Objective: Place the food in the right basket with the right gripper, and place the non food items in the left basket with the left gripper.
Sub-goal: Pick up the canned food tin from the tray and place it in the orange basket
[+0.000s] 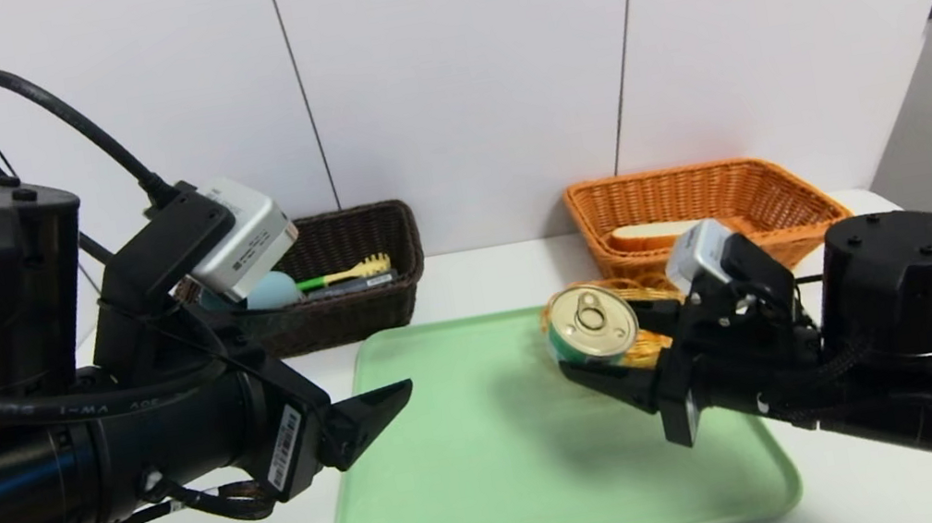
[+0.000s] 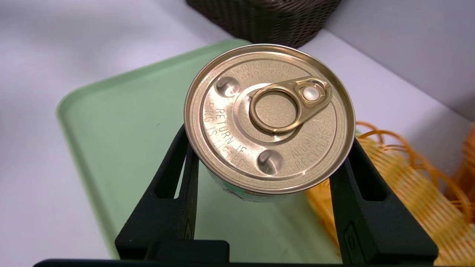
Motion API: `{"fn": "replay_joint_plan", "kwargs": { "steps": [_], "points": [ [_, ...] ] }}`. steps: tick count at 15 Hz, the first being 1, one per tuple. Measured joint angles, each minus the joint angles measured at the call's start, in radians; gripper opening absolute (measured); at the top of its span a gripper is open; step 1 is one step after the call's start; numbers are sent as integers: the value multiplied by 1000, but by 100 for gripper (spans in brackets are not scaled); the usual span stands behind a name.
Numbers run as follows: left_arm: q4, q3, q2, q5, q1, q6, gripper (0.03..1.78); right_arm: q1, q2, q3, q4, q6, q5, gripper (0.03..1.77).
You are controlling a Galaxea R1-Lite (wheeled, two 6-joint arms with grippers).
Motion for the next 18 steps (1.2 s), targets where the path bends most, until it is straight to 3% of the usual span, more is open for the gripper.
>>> {"fn": "replay_joint_plan", "kwargs": {
  "steps": [4,12,14,18],
  "points": [
    [0,-2,-2,0,0,0,169,-33,1,-145,93,28,-131,97],
    [-1,-1,-1,0,0,0,169,-208,77,-353,153,58,-378,97],
    [-1,-1,-1,0,0,0,169,-253,111,-388,154,59,-409,97],
    [-1,-1,-3,0,0,-1,169,-326,162,-446,221,63,-411,97]
  ]
}}
